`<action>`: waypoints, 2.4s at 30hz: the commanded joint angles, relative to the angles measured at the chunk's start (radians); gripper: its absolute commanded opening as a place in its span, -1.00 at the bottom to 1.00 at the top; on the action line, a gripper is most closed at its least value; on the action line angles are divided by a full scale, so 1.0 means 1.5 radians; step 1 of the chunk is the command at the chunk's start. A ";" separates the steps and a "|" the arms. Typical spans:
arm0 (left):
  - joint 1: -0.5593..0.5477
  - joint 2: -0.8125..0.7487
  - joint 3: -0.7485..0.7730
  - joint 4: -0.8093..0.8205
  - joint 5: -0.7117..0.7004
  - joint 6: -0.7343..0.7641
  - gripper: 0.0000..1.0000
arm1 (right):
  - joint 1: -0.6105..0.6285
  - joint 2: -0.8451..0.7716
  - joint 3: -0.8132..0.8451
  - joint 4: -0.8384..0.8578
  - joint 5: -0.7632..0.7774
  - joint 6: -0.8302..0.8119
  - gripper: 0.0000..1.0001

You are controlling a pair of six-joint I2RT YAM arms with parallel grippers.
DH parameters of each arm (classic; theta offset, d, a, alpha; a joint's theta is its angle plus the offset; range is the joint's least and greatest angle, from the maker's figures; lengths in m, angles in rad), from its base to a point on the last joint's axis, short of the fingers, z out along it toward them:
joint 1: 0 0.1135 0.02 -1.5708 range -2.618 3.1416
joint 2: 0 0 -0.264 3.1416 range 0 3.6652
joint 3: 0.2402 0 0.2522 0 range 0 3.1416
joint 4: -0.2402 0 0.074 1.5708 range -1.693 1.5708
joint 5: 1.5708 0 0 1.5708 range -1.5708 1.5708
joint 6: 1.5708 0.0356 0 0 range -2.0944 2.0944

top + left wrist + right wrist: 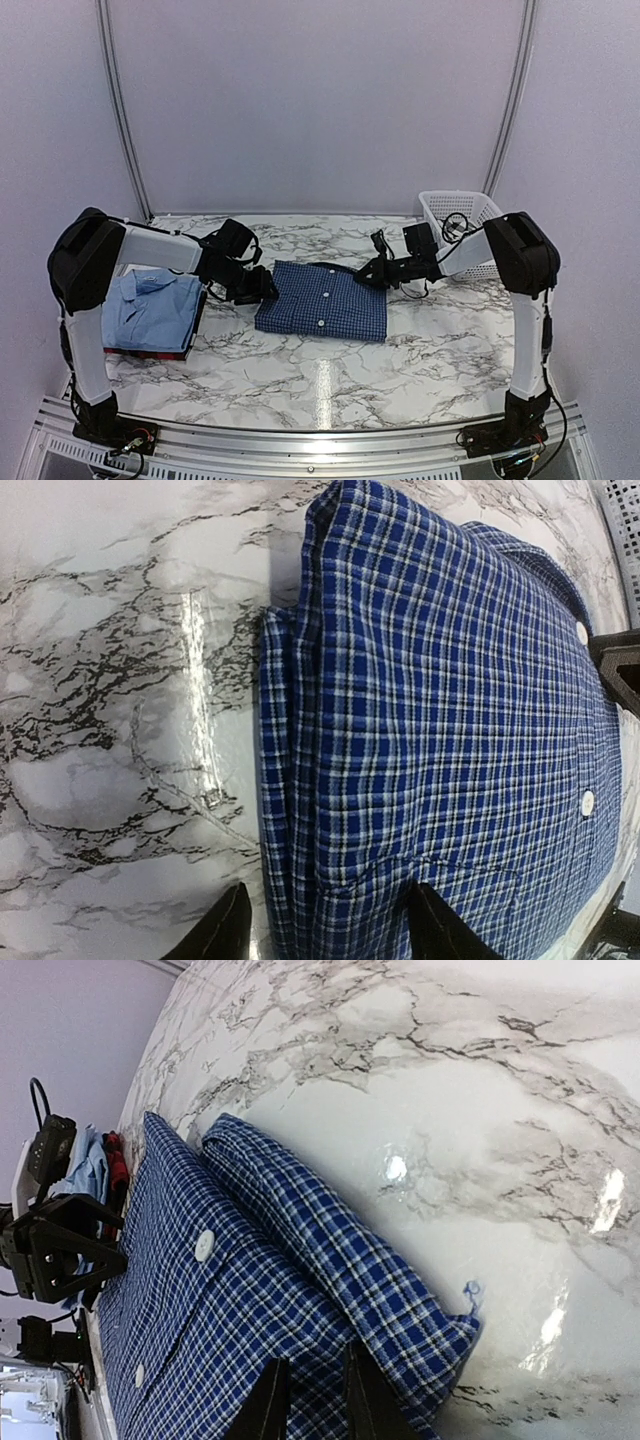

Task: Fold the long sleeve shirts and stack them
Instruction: Smooth out the square-folded shirt at the center of the board, then turn over the square-folded shirt at the center of the board.

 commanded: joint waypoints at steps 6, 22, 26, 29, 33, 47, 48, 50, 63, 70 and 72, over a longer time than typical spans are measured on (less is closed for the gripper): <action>0.012 0.041 0.036 -0.088 -0.007 0.044 0.11 | -0.001 -0.021 0.044 -0.064 0.025 -0.045 -0.54; 0.014 0.120 0.109 -0.201 0.010 0.098 -0.11 | 0.126 -0.191 -0.011 -0.153 0.153 -0.054 -0.48; 0.013 0.128 0.098 -0.208 0.003 0.091 -0.12 | 0.187 -0.190 -0.021 -0.135 0.149 -0.026 -0.47; 0.009 0.138 0.096 -0.213 0.010 0.088 -0.13 | 0.220 -0.164 -0.015 -0.099 0.150 -0.010 -0.48; -0.002 0.153 0.103 -0.225 -0.003 0.084 -0.14 | 0.243 -0.117 -0.003 -0.086 0.164 0.000 -0.49; -0.026 0.151 0.103 -0.223 -0.048 0.043 -0.89 | 0.250 -0.102 -0.007 -0.110 0.214 0.001 -0.50; -0.027 0.143 0.106 -0.223 -0.058 0.042 -0.98 | 0.249 -0.112 -0.003 -0.120 0.225 0.000 -0.51; -0.026 0.122 0.107 -0.224 -0.083 0.037 -1.00 | 0.247 -0.135 -0.002 -0.144 0.249 -0.001 -0.50; 0.009 -0.019 0.049 -0.230 -0.111 0.099 -1.00 | 0.222 -0.268 -0.110 -0.197 0.416 0.008 -0.42; 0.047 -0.074 0.039 -0.256 -0.100 0.127 -1.00 | 0.262 -0.276 -0.157 -0.172 0.425 0.040 -0.56; 0.049 -0.081 0.047 -0.267 -0.099 0.139 -1.00 | 0.283 -0.244 -0.140 -0.171 0.424 0.054 -0.64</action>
